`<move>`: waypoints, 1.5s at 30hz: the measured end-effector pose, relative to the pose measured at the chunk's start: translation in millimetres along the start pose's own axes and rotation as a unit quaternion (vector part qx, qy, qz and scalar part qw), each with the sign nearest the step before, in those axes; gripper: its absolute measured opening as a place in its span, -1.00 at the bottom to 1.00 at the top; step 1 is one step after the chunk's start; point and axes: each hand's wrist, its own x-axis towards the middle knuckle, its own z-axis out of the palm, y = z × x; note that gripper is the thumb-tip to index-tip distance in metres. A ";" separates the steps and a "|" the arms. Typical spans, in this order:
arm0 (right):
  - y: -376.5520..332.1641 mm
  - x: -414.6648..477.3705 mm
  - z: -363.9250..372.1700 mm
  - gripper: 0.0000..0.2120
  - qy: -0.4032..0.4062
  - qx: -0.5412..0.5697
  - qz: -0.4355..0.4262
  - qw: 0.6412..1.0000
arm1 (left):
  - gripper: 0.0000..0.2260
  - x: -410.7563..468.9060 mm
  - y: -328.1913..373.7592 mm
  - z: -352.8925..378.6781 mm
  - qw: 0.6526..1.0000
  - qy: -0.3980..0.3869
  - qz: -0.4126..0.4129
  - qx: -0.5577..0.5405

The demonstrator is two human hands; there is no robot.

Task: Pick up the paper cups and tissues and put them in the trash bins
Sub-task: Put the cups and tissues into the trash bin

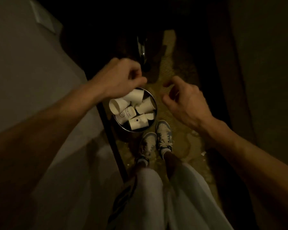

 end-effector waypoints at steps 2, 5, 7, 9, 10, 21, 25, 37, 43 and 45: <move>-29.3 -45.1 -47.7 -0.72 0.047 0.035 0.011 0.998 | -0.88 -22.3 57.6 -49.9 0.997 -0.001 0.070 0.036; -70.4 -113.8 -121.1 -0.70 0.132 0.059 0.028 0.989 | -0.85 -53.8 145.1 -116.2 0.983 0.011 0.162 0.080; -94.8 -160.2 -161.5 -0.76 0.194 0.070 0.031 0.978 | -0.81 -82.2 204.8 -145.6 0.969 0.004 0.224 0.106; -115.6 -203.0 -194.8 -0.82 0.261 0.081 0.033 0.961 | -0.77 -108.0 261.6 -166.3 0.950 0.004 0.284 0.132; -126.1 -226.0 -211.5 -0.82 0.295 0.084 0.035 0.951 | -0.76 -120.8 291.0 -175.3 0.935 0.006 0.323 0.145; -137.1 -520.5 -215.0 -0.81 0.625 0.175 0.200 0.734 | -0.78 -287.4 571.5 -102.7 0.697 -0.100 0.658 0.268; -118.7 -613.8 -175.3 -0.82 0.688 0.180 0.285 0.643 | -0.79 -356.8 635.5 -7.9 0.583 -0.198 0.724 0.311; -43.4 -816.1 -17.5 -0.83 0.735 0.345 0.449 0.374 | -0.88 -566.8 663.5 307.2 0.365 -0.431 0.746 0.354; -11.2 -896.2 28.4 -0.83 0.729 0.385 0.493 0.279 | -0.81 -640.2 654.1 428.6 0.324 -0.505 0.702 0.384; 1.8 -917.0 44.3 -0.81 0.719 0.392 0.516 0.252 | -0.83 -654.0 651.9 469.3 0.321 -0.531 0.676 0.397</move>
